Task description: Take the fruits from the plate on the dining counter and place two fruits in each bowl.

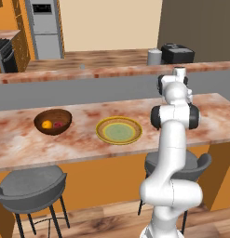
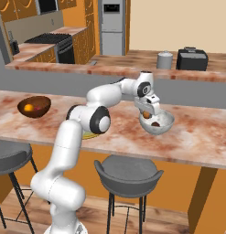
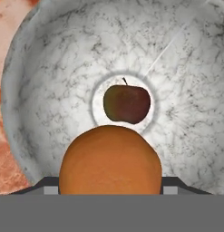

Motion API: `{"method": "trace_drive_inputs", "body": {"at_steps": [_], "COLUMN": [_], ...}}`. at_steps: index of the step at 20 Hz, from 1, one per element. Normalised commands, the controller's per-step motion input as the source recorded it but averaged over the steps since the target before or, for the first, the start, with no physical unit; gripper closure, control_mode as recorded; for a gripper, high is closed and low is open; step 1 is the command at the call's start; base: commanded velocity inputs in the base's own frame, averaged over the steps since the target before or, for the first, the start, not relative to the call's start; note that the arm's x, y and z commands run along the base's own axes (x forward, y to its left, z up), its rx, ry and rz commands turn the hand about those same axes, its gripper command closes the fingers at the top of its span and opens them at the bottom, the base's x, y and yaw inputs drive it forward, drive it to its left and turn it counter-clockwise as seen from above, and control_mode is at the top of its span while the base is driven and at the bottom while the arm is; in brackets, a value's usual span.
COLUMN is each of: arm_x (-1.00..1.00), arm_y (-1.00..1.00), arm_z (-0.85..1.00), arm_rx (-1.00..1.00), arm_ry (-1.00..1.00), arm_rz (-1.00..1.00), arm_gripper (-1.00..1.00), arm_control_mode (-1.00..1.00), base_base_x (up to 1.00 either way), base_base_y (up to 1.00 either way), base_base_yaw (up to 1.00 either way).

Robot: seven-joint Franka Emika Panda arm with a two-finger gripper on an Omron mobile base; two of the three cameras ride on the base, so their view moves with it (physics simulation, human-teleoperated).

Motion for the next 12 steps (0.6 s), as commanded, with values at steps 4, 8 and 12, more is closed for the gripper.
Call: {"method": "trace_drive_inputs", "body": {"at_steps": [4,8,12], "arm_x": [0.0,0.0,0.0], "arm_y": [-0.01,0.0,0.0], "arm_z": [-0.15,-0.14,-0.08], "arm_rx": [0.0,0.0,0.0], "arm_ry": [0.0,0.0,0.0], "arm_rz": [0.0,0.0,0.0], "arm_gripper": [1.0,1.0,1.0], "arm_control_mode": [-1.0,-1.0,-1.0], "base_base_x": [0.0,0.0,0.0], "base_base_y": [0.0,0.0,0.0], "base_base_yaw": [0.0,0.0,0.0]}}
